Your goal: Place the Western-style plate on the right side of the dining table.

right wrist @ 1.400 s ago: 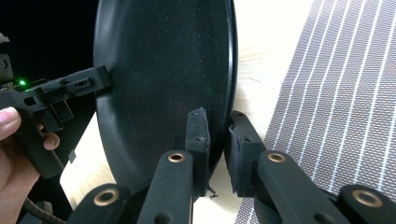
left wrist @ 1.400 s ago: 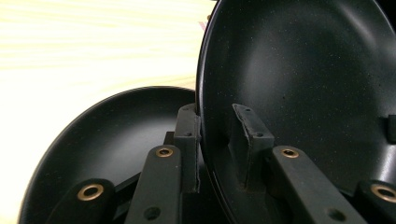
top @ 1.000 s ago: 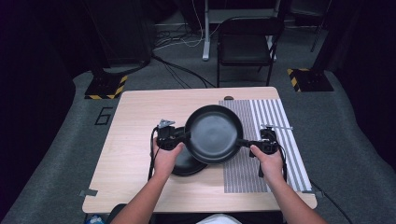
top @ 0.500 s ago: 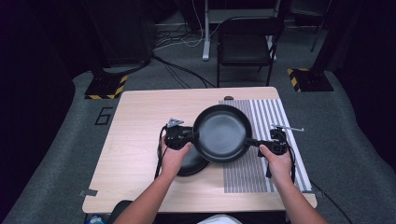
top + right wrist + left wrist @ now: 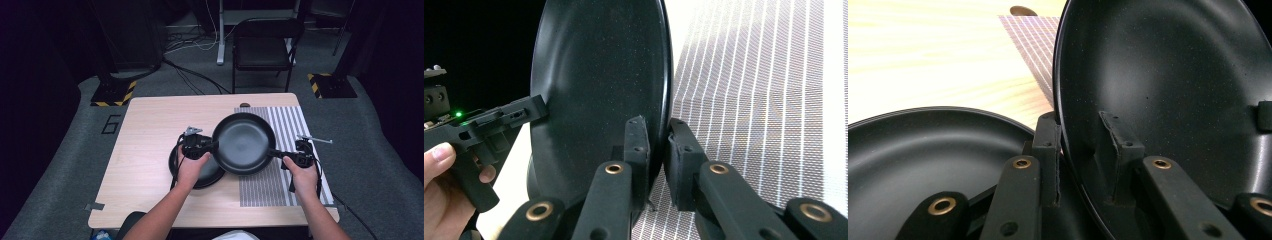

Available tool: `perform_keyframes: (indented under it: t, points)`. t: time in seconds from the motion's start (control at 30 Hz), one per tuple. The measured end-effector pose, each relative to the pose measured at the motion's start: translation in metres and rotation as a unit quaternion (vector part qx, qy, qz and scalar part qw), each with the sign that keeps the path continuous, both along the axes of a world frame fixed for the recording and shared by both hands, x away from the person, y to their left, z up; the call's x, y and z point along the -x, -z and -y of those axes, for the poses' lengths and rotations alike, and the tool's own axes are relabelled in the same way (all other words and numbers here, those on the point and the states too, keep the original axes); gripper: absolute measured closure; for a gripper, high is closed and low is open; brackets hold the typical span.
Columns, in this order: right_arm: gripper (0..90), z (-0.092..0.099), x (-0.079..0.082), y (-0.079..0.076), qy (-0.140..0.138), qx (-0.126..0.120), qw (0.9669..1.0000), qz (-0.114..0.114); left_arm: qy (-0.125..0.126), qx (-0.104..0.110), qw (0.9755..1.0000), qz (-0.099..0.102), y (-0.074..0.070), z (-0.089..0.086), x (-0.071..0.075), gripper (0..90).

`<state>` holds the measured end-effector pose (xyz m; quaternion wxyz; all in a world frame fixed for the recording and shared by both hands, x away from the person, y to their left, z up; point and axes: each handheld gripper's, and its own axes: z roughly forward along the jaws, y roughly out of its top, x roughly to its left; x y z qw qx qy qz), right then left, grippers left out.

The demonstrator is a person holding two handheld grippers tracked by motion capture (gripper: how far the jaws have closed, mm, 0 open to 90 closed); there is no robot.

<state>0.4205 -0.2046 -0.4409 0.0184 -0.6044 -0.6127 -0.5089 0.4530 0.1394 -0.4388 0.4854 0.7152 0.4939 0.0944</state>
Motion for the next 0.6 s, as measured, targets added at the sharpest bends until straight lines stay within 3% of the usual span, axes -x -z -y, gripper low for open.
perform_keyframes:
  t: [0.6]
  points:
    - [81.1,0.025,0.014,-0.007,0.040,-0.003,0.9990,0.017,0.032,0.005,0.9995,0.000,-0.006,0.028,-0.007,71.2]
